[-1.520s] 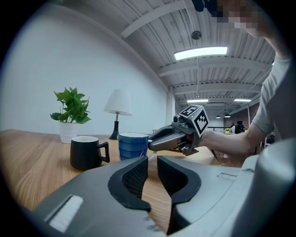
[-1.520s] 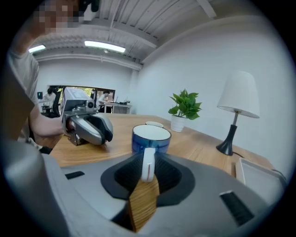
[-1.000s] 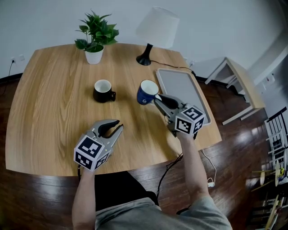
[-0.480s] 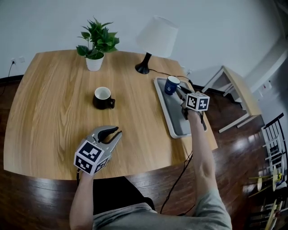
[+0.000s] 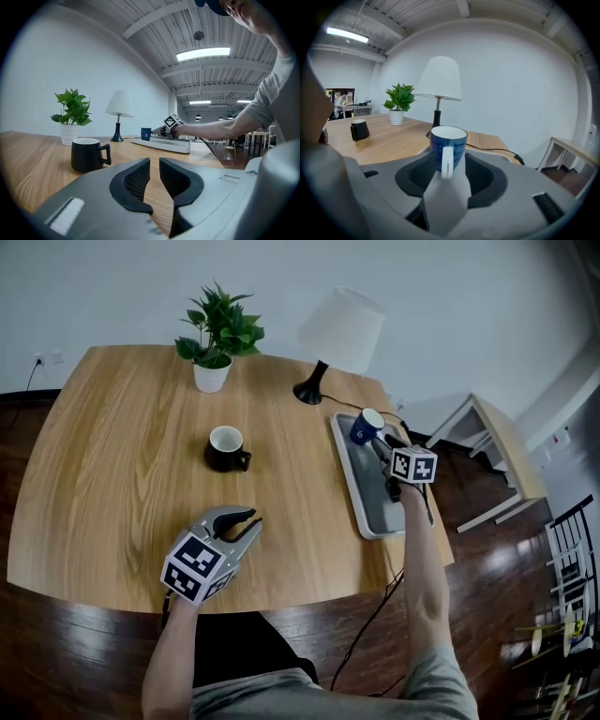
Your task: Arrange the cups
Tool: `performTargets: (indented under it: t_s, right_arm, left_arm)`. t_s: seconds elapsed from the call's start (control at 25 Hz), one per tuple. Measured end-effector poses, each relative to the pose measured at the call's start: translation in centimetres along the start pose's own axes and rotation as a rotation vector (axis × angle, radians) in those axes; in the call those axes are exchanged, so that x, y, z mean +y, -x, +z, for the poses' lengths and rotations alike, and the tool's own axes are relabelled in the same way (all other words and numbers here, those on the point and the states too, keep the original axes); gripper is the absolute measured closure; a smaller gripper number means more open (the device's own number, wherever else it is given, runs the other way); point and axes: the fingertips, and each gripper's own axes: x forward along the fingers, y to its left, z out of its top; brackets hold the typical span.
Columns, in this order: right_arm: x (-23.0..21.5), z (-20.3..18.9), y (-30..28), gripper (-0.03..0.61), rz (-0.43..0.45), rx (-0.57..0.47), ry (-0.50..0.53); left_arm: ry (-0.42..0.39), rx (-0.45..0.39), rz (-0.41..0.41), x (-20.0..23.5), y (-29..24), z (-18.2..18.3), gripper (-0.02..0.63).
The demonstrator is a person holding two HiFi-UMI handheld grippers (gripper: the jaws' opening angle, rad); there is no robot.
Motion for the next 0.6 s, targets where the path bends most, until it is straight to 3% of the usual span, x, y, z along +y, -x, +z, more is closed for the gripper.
performTargets:
  t_s: [0.16,0.2,0.24,0.4,0.48,0.6]
  right_arm:
    - [2.8,0.7,3.3,0.36,0.003,-0.026,0.008]
    - [5.0,1.9,4.6,0.397,0.041,-0.076,0.026]
    - [7.9,3.4,6.0,0.421,0.099,-0.144,0.044]
    - [22.5,7.4,11.4,0.422,0.431,-0.386,0.081]
    - [28.7,6.5,12.3,0.425,0.565,-0.408,0.093]
    - [34.9,4.2,12.1,0.425,0.677,-0.396,0.083]
  left_arm:
    - [-0.004,0.005,-0.002,0.0,0.1,-0.1,0.54]
    - [-0.004,0.005,-0.002,0.0,0.1,-0.1,0.54]
    - [-0.005,0.003,-0.002,0.0,0.2,-0.1,0.54]
    - [-0.004,-0.004,0.002,0.1,0.1,-0.1,0.538]
    - [-0.004,-0.005,0.003,0.1,0.0,-0.1,0.538]
    - [0.001,-0.006,0.026,0.3,0.1,-0.1,0.537]
